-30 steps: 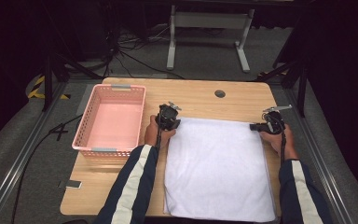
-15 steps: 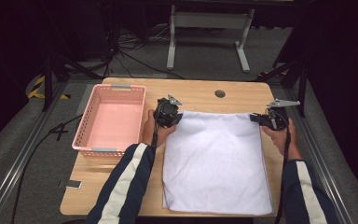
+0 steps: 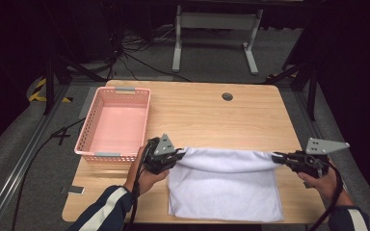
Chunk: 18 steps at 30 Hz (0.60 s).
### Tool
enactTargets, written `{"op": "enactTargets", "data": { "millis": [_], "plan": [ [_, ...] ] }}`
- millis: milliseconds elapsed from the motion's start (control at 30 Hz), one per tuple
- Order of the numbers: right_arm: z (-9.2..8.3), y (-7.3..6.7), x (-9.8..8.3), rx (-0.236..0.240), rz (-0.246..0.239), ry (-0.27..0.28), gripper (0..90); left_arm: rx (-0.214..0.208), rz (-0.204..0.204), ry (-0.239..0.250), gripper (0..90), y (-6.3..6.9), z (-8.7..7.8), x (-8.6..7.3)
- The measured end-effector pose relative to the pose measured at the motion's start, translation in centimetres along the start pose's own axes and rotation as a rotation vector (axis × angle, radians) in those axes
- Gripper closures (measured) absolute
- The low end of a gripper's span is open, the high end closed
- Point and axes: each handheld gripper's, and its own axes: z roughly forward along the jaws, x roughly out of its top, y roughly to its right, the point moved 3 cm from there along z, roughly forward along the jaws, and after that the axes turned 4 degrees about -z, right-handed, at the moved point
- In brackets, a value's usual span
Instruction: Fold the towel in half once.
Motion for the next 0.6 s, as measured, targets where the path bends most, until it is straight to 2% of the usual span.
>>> {"op": "enactTargets", "data": {
  "millis": [33,67,167,200,233,267,333,367,400,467,500,600],
  "plan": [
    [-0.4,-0.9,-0.5,0.026,-0.01,-0.008,83.3,-0.008,0.009,0.004,81.4,0.4,-0.4,-0.7],
    [-0.7,-1.8,-1.0,0.041,-0.039,-0.028,83.2,-0.017,0.006,0.012,81.3,0.7,-0.6,-1.1],
    [-1.2,-3.5,-2.2,0.107,-0.074,-0.074,82.9,-0.063,0.026,0.004,81.2,1.8,-1.4,-2.6],
    [-1.3,-4.0,-2.6,0.141,-0.078,-0.081,82.7,-0.08,0.053,-0.031,81.1,2.3,-1.6,-3.3],
    [-1.4,-4.8,-3.3,0.191,-0.095,-0.105,82.4,-0.097,0.073,-0.046,80.8,2.7,-1.7,-3.8],
    [-1.3,-5.2,-3.8,0.206,-0.115,-0.136,82.4,-0.112,0.082,-0.061,80.7,3.0,-1.7,-4.2],
    [-1.1,-6.0,-4.9,0.256,-0.116,-0.2,82.3,-0.162,0.105,-0.119,80.7,4.0,-1.5,-5.3],
    [-1.1,-6.0,-4.9,0.256,-0.116,-0.2,82.3,-0.162,0.105,-0.119,80.7,4.0,-1.5,-5.3],
    [-0.9,-6.3,-5.7,0.279,-0.112,-0.242,82.1,-0.175,0.117,-0.161,80.7,4.4,-1.3,-6.0],
    [-0.3,-6.8,-6.9,0.315,-0.105,-0.311,81.8,-0.187,0.138,-0.199,80.5,4.7,-1.0,-6.5],
    [-0.1,-6.8,-7.3,0.312,-0.099,-0.327,81.8,-0.169,0.148,-0.221,80.4,4.8,-0.8,-6.8],
    [0.2,-6.7,-7.7,0.303,-0.086,-0.341,81.8,-0.158,0.154,-0.232,80.4,4.6,-0.3,-6.8]
  ]
}}
